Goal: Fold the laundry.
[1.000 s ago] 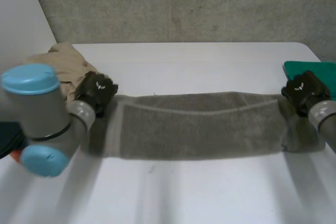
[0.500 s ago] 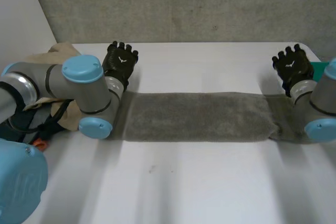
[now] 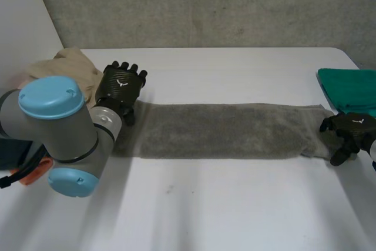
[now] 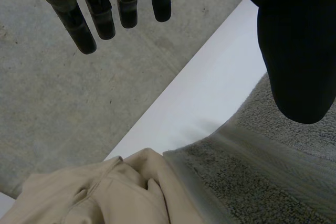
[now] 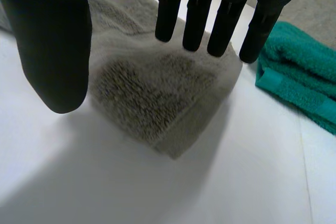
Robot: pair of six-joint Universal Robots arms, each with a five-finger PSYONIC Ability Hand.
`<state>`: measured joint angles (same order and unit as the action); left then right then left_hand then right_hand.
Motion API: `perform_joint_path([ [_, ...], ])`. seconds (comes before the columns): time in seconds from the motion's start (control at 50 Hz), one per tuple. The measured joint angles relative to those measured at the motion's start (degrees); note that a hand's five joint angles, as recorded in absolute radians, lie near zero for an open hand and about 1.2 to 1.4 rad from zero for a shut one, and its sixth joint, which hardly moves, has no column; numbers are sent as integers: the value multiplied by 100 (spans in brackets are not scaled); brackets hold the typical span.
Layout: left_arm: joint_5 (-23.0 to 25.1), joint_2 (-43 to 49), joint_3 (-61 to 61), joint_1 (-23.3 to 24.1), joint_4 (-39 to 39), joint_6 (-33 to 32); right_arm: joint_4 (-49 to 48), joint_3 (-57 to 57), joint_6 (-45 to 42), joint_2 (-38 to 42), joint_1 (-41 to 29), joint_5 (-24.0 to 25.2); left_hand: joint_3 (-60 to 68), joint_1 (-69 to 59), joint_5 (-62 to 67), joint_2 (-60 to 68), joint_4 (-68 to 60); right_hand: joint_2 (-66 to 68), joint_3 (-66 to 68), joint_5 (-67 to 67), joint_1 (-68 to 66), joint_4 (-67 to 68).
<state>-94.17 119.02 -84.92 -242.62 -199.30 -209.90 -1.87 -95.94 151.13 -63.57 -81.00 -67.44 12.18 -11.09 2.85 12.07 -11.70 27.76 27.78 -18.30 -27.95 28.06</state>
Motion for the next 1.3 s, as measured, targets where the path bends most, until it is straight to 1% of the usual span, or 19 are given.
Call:
perform_joint_path([
  [0.04, -2, 25, -14, 33, -49, -5, -281, 11, -34, 220, -8, -65, 0, 0, 0, 0, 0, 744, 651, -631, -710, 640],
  [0.08, -3, 42, -8, 60, -64, -6, -412, 42, -56, 324, -15, -123, 0, 0, 0, 0, 0, 2290, 2236, -2077, -2226, 2105],
  [0.1, -3, 48, -6, 68, -66, -6, -455, 54, -65, 357, -18, -147, 0, 0, 0, 0, 0, 2412, 2353, -2192, -2343, 2338],
  [0.12, -4, 56, -1, 81, -69, -5, -541, 81, -85, 419, -24, -201, 0, 0, 0, 0, 0, 3694, 3603, -3493, -3513, 3575],
  [0.14, -4, 63, 3, 94, -69, -4, -615, 98, -109, 458, -26, -266, 0, 0, 0, 0, 0, 3943, 3841, -3747, -3625, 3826],
  [0.3, -5, -43, -81, 166, -57, 1, -1245, 61, -759, 267, 363, -1128, 0, 0, 0, 0, 0, 4008, 4025, -3798, -3625, 4048],
  [0.46, 2, -423, -283, 157, -48, -5, -1469, 27, -2335, -145, 863, -1280, 0, 0, 0, 0, 0, 4008, 4037, -3841, -3625, 4053],
  [0.54, -1, -545, -350, 144, -47, -4, -1678, 70, -2641, -266, 423, -1123, 0, 0, 1, 0, 0, 4008, 4051, -3868, -3625, 4058],
  [0.7, -22, -792, -523, 123, -51, 2, -2631, 185, -2624, -317, -2111, -60, 0, 0, 0, 0, 0, 4008, 4052, -3885, -3625, 4066],
  [0.8, -24, -846, -640, 137, -57, 6, -2813, 278, -2638, 222, -3552, 498, 0, 0, 0, 0, 0, 4008, 4052, -3890, -3625, 4067],
  [0.86, -24, -835, -679, 155, -73, 7, -2786, 366, -2688, 641, -4158, 615, 0, 0, 0, 0, 0, 4008, 4052, -3891, -3625, 4067],
  [0.92, -24, -809, -687, 171, -98, 7, -2745, 418, -2695, 857, -4420, 531, 0, 0, 1, 0, 0, 2311, 2370, -2255, -2174, 2371],
  [0.98, -24, -763, -651, 224, -143, 6, -2677, 452, -2506, 939, -4565, -70, 0, 0, 1, 0, 0, -971, -837, 998, 1053, -857],
  [1.02, -23, -735, -606, 275, -162, 4, -2628, 432, -2236, 819, -4536, -559, 0, 0, 0, 0, 0, -1544, -1505, 1546, 1514, -1501],
  [1.08, -24, -693, -511, 368, -174, 0, -2521, 355, -1756, 526, -4388, -1052, 0, 0, 1, 0, 0, -1573, -1588, 1560, 1514, -1603],
  [1.12, -27, -645, -390, 482, -176, -3, -2235, 184, -988, 45, -4056, -1418, 0, 0, 0, 0, 0, -1573, -1588, 1560, 1514, -1603],
  [1.22, -29, -551, -182, 675, -174, -7, -1318, -203, 209, -536, -3357, -1299, 0, 0, 0, 0, 0, -1573, -1588, 1560, 1514, -1603],
  [1.28, -29, -500, -117, 761, -173, -8, -871, -408, 440, -509, -2995, -1081, 0, 0, 0, 0, 0, -1390, -1433, 1416, 1367, -1452],
  [1.3, -29, -486, -106, 785, -172, -8, -779, -456, 428, -456, -2883, -1041, 0, 0, 0, 0, 0, -830, -836, 818, 741, -857],
])
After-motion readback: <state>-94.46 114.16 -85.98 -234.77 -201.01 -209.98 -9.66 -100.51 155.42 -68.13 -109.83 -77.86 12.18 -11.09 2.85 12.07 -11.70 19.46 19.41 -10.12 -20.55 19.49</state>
